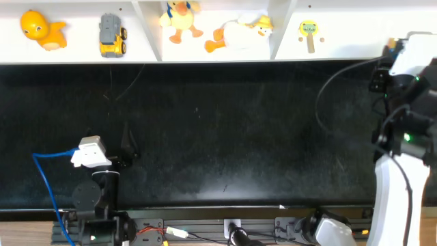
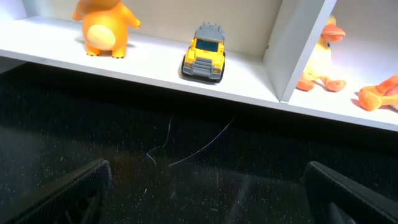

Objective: Store Toys

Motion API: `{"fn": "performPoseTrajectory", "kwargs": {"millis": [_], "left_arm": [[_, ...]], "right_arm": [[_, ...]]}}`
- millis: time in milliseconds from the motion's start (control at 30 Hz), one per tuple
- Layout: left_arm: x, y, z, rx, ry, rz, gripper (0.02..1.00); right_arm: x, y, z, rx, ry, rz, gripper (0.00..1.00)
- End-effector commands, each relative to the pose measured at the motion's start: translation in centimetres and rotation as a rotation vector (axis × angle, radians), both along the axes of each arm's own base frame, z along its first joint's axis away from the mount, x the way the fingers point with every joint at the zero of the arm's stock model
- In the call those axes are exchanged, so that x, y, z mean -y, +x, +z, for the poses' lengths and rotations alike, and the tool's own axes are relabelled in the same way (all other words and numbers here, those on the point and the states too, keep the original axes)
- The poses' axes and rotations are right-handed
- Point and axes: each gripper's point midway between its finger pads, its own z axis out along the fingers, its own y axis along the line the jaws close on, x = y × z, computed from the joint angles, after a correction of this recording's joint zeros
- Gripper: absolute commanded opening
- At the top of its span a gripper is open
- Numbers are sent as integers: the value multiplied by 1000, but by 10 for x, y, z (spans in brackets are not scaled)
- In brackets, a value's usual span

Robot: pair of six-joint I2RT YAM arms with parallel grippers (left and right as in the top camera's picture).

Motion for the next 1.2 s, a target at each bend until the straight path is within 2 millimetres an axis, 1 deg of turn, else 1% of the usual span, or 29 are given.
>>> {"fn": "performPoseTrajectory", "kwargs": {"millis": [33,100,167,233,333,400,567,633,800,1000,1200], "left_arm": [[0,0,1,9,-6,4,998],[0,0,1,9,-6,4,998],[0,0,1,9,-6,4,998],[0,0,1,9,-6,4,996],[0,0,1,9,-6,4,998],[0,0,1,9,-6,4,998],[0,0,1,9,-6,4,998],[0,0,1,9,-6,4,998],[0,0,1,9,-6,4,998],[0,0,1,9,-6,4,998],[0,0,1,9,-6,4,998]], "right_arm": [[-5,22,-22,24,56,216,42],[1,31,-25,65,63,266,45],[12,38,-30,80,43,263,42],[18,44,-39,83,27,276,45],[28,53,-55,89,82,258,38],[31,60,-62,100,100,251,45],[46,76,-59,206,150,216,42],[53,79,-61,237,183,202,45],[64,84,-77,256,225,189,42],[77,88,-85,304,239,170,45],[78,97,-101,295,244,202,47]]}}
